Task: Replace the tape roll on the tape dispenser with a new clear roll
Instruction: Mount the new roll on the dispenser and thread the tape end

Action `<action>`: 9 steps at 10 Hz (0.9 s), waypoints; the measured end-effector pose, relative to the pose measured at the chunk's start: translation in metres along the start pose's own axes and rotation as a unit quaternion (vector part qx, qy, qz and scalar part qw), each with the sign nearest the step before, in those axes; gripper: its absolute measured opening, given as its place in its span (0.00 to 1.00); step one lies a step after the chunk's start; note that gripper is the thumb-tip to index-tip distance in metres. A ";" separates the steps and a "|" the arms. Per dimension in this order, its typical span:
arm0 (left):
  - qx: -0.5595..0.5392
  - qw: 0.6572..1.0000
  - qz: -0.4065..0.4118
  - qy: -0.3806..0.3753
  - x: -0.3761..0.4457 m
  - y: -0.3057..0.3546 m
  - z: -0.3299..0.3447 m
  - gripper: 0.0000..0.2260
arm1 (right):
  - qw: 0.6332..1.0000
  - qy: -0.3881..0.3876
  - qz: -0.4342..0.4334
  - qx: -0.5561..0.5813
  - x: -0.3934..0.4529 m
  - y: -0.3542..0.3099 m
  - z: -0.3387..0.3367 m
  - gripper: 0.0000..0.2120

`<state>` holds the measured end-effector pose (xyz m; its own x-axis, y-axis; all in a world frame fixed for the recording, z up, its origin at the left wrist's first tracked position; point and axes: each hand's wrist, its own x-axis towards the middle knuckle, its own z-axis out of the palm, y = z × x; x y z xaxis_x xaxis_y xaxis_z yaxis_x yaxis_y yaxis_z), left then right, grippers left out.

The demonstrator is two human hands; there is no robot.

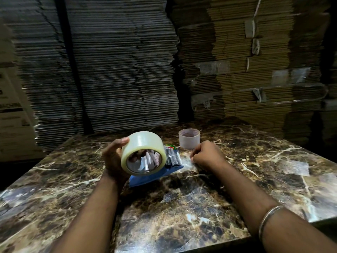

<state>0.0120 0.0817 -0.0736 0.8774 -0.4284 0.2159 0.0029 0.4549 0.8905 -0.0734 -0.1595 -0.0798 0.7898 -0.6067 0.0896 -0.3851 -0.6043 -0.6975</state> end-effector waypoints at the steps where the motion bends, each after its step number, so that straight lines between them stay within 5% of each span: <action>1: 0.016 1.000 0.014 0.015 -0.003 0.000 -0.003 0.34 | 0.998 0.017 -0.011 -0.052 -0.001 0.000 0.001 0.11; 2: 0.005 1.000 0.027 -0.015 -0.017 0.009 0.028 0.20 | 0.995 0.039 -0.025 -0.085 -0.004 0.000 0.003 0.08; 4: -0.045 0.998 0.025 -0.032 -0.011 0.007 0.035 0.31 | 0.987 0.077 0.006 -0.140 -0.005 0.002 -0.004 0.16; 7: -0.061 0.998 0.004 -0.012 -0.010 0.006 0.033 0.16 | 0.981 0.066 -0.043 -0.179 -0.003 0.003 0.003 0.21; 9: -0.091 0.996 0.003 0.010 -0.001 0.003 0.033 0.19 | 0.988 -0.001 -0.048 -0.148 -0.010 -0.006 -0.002 0.31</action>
<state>-0.0044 0.0580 -0.0576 0.8869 -0.4107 0.2116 0.0829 0.5922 0.8015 -0.0800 -0.1503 -0.0748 0.8306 -0.5379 0.1439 -0.4303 -0.7841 -0.4472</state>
